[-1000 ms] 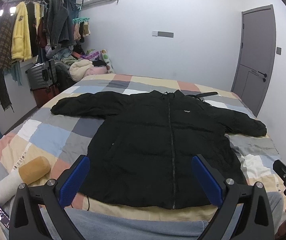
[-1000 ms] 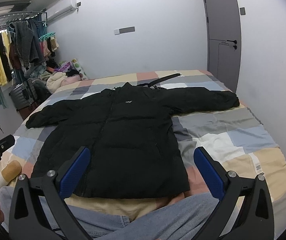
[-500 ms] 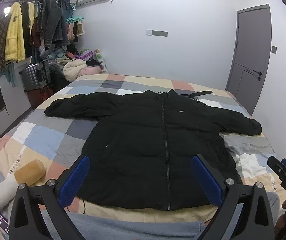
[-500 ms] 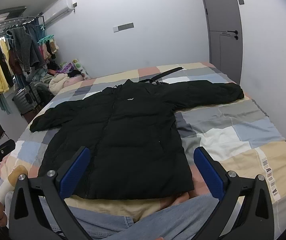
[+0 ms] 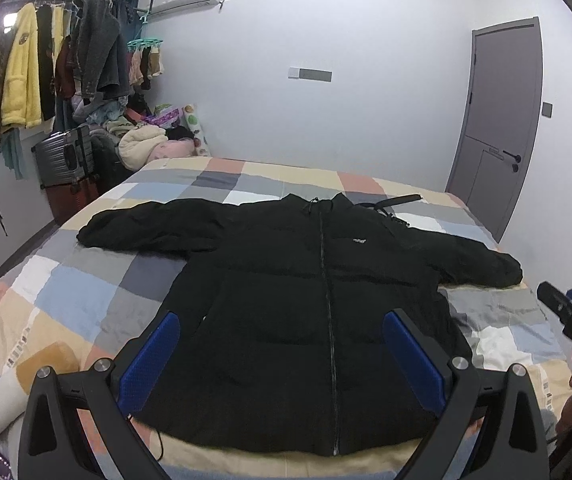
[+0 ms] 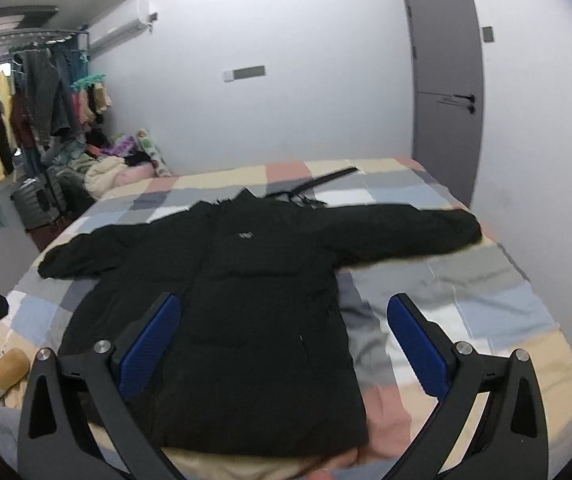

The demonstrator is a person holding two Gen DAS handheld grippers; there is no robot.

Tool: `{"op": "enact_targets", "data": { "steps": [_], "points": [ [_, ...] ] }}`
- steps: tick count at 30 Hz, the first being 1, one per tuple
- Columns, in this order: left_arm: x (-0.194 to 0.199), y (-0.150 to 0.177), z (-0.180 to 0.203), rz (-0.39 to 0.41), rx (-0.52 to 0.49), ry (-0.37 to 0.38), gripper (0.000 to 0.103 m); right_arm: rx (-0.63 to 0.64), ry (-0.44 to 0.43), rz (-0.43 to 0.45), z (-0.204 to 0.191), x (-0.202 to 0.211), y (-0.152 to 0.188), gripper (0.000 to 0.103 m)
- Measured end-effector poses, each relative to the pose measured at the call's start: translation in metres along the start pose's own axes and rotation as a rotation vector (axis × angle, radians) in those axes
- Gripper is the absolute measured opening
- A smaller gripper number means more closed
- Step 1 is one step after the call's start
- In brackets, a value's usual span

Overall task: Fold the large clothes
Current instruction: 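Reach the right gripper to the jacket sleeve cuff and grasp it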

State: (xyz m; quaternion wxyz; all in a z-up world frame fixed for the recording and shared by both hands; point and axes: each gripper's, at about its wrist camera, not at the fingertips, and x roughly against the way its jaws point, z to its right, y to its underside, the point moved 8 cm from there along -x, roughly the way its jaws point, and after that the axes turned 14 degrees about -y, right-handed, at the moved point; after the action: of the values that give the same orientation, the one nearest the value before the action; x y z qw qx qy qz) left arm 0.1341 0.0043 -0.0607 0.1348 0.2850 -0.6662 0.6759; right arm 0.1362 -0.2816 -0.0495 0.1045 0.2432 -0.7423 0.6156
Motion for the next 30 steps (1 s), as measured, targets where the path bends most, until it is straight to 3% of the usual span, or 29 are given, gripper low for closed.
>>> {"op": "enact_targets", "data": {
  "steps": [9,22,27,30],
  "points": [
    [-0.038,-0.018,0.013,0.0,-0.007,0.033,0.103,0.035,-0.025,0.031,0.052,-0.029,-0.037,0.103],
    [-0.114,-0.02,0.03,-0.014,-0.003,0.058,0.103,-0.078,0.101,0.081,0.212,-0.107,-0.072,0.098],
    [-0.143,-0.028,0.026,0.003,0.004,0.049,0.103,-0.226,0.094,0.023,0.287,-0.151,-0.062,0.083],
    [-0.165,-0.028,0.021,0.008,0.026,0.026,0.103,-0.383,0.112,-0.015,0.345,-0.177,-0.042,0.072]
  ]
}}
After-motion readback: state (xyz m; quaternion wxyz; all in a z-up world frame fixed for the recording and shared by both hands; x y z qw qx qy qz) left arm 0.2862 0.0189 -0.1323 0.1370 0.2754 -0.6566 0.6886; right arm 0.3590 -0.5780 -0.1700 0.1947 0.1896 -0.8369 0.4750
